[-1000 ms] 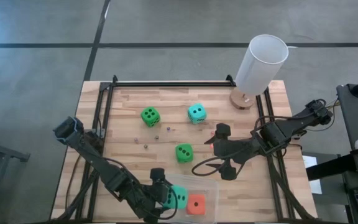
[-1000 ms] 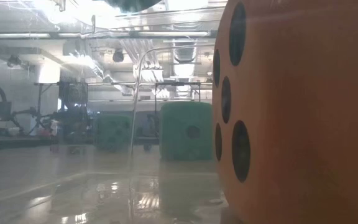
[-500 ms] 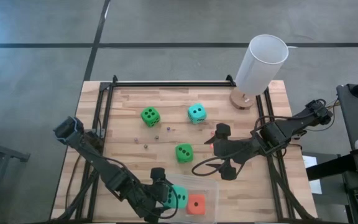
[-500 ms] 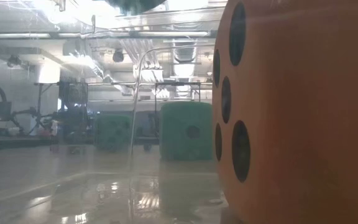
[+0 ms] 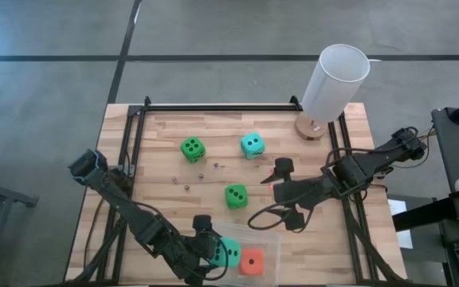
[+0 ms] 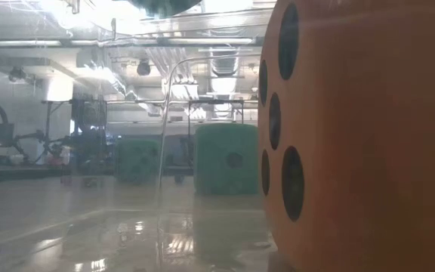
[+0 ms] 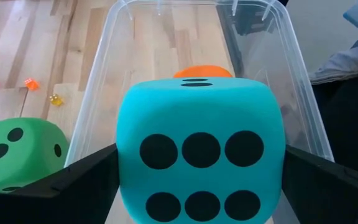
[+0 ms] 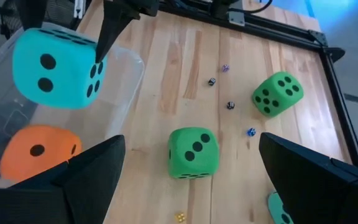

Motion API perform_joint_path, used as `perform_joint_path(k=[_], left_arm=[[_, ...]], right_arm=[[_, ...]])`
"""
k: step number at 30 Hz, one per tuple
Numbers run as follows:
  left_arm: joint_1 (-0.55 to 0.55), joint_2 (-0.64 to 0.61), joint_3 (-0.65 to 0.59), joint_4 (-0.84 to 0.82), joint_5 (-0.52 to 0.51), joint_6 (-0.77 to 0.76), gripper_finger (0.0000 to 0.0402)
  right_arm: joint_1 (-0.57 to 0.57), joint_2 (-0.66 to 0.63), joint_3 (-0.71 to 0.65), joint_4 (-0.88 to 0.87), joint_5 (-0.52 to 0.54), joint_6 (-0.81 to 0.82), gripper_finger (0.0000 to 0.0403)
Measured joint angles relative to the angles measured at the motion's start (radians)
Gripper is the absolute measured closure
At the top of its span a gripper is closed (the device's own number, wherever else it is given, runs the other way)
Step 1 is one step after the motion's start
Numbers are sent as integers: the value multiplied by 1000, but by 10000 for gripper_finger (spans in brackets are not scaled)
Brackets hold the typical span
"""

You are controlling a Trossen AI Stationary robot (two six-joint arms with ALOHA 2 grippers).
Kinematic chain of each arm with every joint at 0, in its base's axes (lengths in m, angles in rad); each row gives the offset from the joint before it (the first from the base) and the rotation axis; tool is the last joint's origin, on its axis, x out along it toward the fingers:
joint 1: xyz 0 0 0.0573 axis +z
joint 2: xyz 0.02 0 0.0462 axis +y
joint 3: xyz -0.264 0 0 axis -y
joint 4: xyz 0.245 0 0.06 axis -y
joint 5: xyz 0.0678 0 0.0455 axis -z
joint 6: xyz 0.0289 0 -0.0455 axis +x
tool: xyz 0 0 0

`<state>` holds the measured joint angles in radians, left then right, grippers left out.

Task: Pick & Place Dice
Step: Put the bottom large blue dice into the transparent bin

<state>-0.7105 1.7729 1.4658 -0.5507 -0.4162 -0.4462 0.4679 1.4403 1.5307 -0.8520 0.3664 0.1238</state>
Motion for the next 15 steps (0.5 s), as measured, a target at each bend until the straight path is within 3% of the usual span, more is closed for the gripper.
perform_joint_path(k=[11, 15], left_arm=[[3, 0, 0, 0, -3, -53, 8], [3, 0, 0, 0, -3, -53, 6]], right_arm=[[22, 0, -9, 9, -5, 29, 37], [61, 3, -46, 108, -9, -13, 37]])
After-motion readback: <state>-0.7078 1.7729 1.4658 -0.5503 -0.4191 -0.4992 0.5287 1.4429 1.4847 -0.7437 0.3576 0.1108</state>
